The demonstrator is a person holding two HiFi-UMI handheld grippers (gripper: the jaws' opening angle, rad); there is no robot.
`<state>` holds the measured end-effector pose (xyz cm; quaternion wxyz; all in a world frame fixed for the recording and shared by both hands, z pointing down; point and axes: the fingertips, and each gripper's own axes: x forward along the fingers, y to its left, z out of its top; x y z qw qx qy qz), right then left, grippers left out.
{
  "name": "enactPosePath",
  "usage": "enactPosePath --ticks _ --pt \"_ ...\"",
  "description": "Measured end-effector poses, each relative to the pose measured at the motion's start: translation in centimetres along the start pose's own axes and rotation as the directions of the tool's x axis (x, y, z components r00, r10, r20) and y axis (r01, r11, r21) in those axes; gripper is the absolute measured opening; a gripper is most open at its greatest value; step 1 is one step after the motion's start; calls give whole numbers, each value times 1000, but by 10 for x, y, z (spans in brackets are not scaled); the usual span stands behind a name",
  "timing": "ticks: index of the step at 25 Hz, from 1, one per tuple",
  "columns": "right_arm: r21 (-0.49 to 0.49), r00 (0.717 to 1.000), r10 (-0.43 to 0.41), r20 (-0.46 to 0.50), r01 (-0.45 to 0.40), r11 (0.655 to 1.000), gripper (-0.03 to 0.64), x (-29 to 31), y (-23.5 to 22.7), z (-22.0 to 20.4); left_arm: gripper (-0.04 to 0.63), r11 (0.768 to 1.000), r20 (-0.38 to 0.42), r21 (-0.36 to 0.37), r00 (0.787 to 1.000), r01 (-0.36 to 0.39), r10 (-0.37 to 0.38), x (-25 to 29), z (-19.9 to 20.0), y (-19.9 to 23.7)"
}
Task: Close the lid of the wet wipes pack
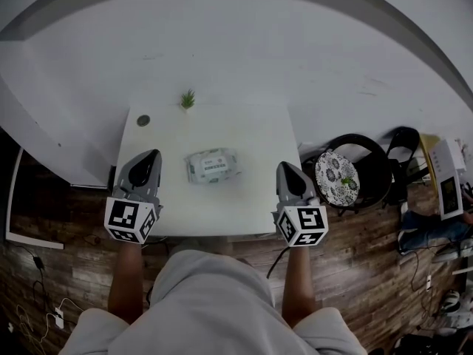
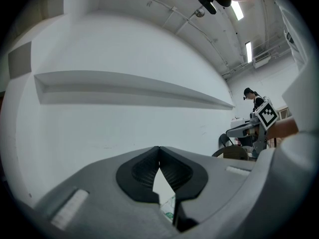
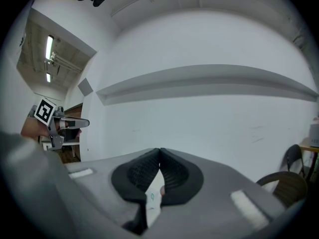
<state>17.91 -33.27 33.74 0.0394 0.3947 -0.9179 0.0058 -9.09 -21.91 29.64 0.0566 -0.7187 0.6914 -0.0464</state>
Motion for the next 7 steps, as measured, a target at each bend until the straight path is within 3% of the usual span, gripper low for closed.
enactPosePath --ticks 7 --pt "-21 1000 -11 13 11 1000 3 -2 -9 4 0 1000 3 4 1000 5 -5 6 1 -3"
